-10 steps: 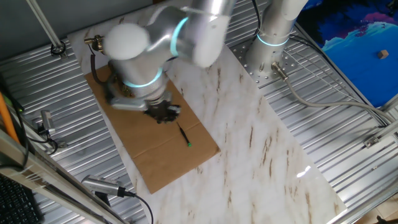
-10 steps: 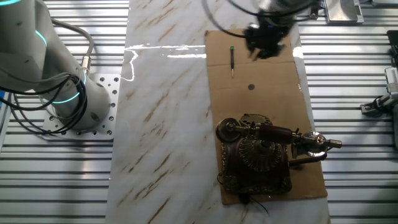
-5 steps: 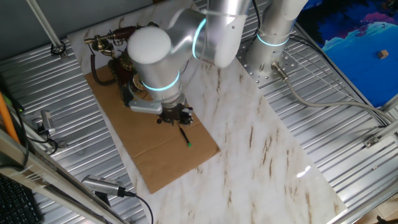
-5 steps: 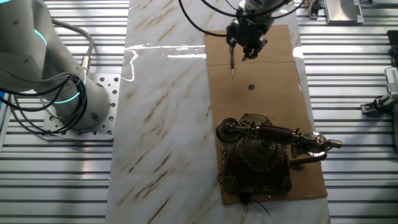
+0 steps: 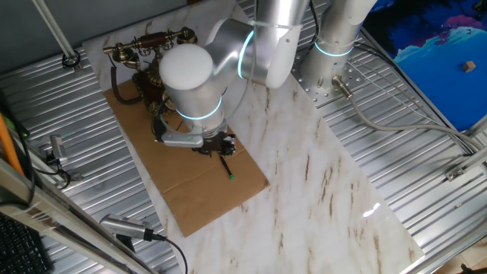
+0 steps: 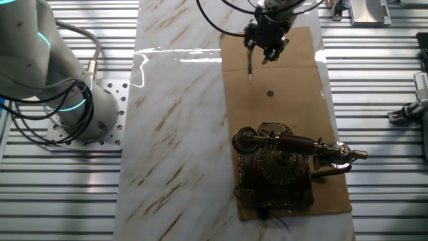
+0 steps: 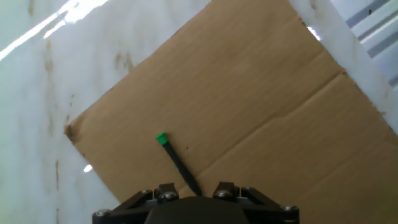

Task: Dial a number on an old rotary phone

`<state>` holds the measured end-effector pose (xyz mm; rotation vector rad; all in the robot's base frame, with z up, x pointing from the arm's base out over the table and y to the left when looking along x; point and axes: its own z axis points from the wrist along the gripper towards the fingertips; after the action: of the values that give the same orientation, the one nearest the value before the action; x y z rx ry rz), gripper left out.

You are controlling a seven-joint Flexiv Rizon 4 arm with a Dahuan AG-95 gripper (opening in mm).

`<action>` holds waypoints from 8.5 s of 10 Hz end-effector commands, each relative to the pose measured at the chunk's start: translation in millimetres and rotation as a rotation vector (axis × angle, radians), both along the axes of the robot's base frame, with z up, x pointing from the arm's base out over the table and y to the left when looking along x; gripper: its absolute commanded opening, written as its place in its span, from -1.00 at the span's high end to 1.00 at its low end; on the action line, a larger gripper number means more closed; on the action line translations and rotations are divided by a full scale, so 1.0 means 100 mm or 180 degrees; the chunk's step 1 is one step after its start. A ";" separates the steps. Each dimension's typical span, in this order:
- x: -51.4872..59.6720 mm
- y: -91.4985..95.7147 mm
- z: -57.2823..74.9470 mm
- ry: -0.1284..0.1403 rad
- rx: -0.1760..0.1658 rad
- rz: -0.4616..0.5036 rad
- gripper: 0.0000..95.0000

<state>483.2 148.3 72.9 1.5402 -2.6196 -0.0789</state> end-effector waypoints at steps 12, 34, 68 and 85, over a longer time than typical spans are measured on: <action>-0.25 0.10 -0.15 -0.0247 0.0119 0.0756 0.20; -0.13 0.06 -0.60 -0.0544 0.0116 0.0902 0.20; 0.17 -0.47 0.56 -0.0242 0.0176 0.0882 1.00; 0.41 -1.25 0.44 -0.0516 0.0382 0.0703 1.00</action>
<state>522.2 21.3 117.5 1.9434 -2.5864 -0.0841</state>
